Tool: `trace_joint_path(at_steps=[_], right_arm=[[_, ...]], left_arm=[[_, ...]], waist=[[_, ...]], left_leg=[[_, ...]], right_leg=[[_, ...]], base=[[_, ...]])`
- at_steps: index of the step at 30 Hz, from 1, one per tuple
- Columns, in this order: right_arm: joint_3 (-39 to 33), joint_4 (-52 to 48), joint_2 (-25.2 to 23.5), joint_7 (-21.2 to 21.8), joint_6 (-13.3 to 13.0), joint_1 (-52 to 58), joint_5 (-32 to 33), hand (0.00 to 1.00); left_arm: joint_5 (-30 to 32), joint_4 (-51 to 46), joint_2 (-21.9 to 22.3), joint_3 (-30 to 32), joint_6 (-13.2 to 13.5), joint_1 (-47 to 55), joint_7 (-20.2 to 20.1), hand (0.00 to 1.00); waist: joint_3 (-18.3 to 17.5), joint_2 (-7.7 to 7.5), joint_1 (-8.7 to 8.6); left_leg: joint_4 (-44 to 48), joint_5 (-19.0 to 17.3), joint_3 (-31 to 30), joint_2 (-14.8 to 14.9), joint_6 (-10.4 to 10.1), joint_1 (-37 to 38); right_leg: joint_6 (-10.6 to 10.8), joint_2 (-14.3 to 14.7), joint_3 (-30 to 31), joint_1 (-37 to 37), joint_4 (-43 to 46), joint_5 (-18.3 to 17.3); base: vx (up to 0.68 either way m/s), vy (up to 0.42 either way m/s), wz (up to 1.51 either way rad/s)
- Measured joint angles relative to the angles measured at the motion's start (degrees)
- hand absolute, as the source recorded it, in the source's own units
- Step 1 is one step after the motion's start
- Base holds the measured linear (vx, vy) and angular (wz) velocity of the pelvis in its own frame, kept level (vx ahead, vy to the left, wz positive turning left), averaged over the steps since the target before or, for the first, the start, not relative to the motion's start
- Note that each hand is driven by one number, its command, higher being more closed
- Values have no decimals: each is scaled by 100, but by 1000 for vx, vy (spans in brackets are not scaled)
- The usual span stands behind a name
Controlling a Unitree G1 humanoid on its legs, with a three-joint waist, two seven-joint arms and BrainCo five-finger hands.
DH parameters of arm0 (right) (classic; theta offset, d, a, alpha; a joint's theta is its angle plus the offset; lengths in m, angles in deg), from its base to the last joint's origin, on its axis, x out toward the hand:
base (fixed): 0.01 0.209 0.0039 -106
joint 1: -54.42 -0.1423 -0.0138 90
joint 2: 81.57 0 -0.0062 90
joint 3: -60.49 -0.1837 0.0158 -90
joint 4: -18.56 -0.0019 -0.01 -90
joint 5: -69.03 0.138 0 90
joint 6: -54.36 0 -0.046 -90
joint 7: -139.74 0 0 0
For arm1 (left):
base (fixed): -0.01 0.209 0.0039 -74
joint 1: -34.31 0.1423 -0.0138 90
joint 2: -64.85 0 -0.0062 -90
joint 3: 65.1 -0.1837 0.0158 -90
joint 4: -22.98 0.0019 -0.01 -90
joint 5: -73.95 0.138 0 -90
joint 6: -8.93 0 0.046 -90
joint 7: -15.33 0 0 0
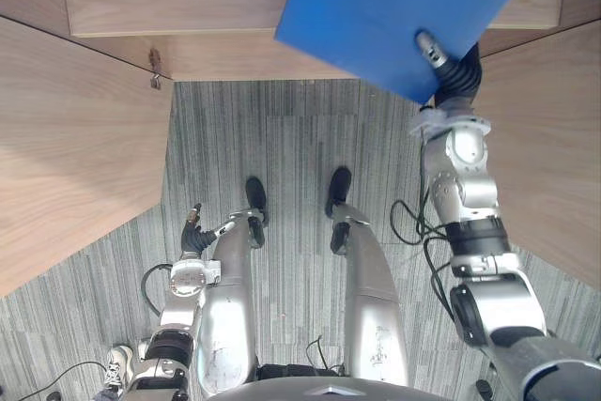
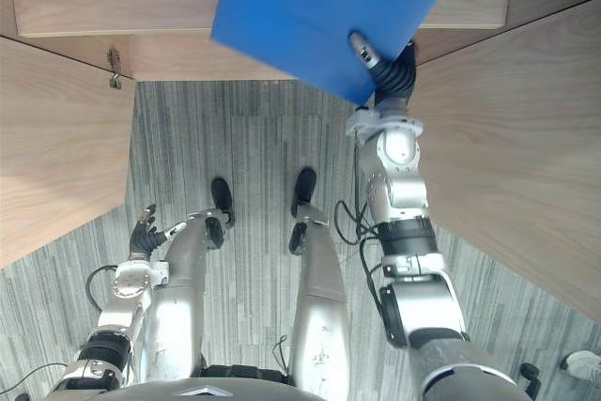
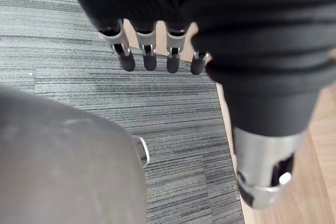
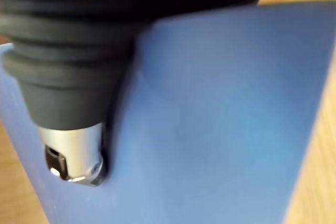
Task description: Walk over to the cabinet, pick up the folder, carry it to the office cabinet, place the folder inside the office cabinet, then close the office cabinet door
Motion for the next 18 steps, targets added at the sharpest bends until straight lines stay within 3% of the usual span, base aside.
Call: trace_joint_path(at_steps=[10, 18], right_arm=[[-143, 1588, 9, -399, 101, -1409, 1277, 100], [-145, 2192, -5, -765, 146, -1976, 1782, 100]], left_arm=[[-223, -24, 130, -12, -7, -2, 205, 0], [-334, -18, 197, -13, -18, -20, 428, 0]], waist=[[-9, 13, 1], [-17, 27, 10]], left_leg=[[-193, 149, -81, -79, -28, -72], [-420, 325, -176, -171, -65, -146]], right_leg=[[-22, -82, -153, -41, -82, 17], [-72, -144, -280, -92, -173, 54]], base=[[14, -5, 7], [11, -4, 10]])
